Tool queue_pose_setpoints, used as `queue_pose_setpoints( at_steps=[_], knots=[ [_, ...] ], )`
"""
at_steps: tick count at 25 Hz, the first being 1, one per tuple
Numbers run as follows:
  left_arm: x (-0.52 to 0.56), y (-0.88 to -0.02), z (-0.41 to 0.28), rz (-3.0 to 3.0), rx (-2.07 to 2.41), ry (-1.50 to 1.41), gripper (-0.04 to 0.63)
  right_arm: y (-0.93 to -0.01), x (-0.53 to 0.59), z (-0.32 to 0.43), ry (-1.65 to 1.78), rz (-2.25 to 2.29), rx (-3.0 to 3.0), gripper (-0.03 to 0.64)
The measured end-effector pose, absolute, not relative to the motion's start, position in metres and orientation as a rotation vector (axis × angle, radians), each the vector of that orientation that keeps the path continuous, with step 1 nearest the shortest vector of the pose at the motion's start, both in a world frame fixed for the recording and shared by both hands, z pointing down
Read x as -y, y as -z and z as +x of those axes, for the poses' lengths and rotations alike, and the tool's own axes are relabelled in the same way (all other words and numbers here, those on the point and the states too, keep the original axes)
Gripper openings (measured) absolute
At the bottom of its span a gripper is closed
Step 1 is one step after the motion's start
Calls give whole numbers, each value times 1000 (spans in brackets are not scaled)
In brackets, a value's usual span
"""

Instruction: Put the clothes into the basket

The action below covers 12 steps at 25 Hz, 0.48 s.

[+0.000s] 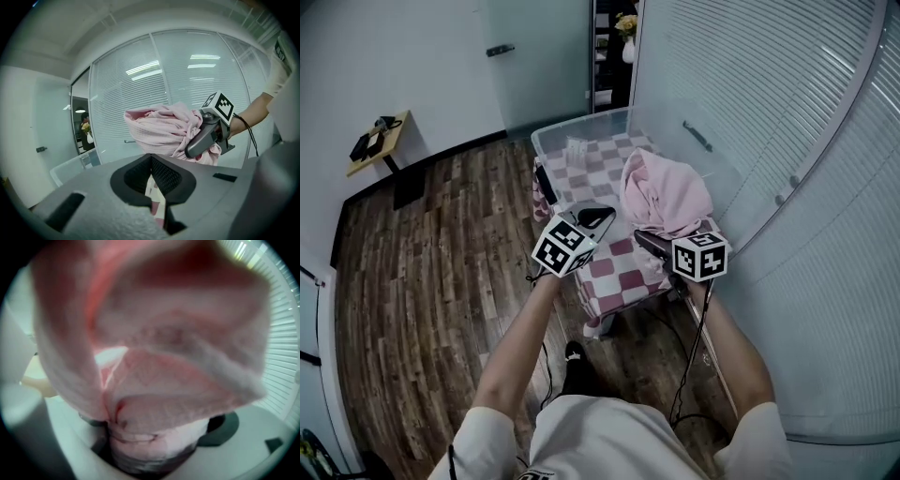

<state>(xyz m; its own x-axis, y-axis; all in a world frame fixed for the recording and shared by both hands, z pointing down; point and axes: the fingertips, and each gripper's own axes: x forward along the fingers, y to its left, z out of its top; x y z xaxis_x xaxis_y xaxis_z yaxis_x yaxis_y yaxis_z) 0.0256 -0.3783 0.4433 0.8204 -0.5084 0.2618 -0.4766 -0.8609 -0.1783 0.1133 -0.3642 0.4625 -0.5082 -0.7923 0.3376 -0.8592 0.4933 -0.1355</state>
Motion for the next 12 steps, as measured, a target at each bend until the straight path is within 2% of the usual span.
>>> queue_pose_setpoints(
  at_steps=[12],
  knots=[
    [509,-421,25,-2888,-626,475,8,-424,495,111,-429,1590,2506,544]
  ],
)
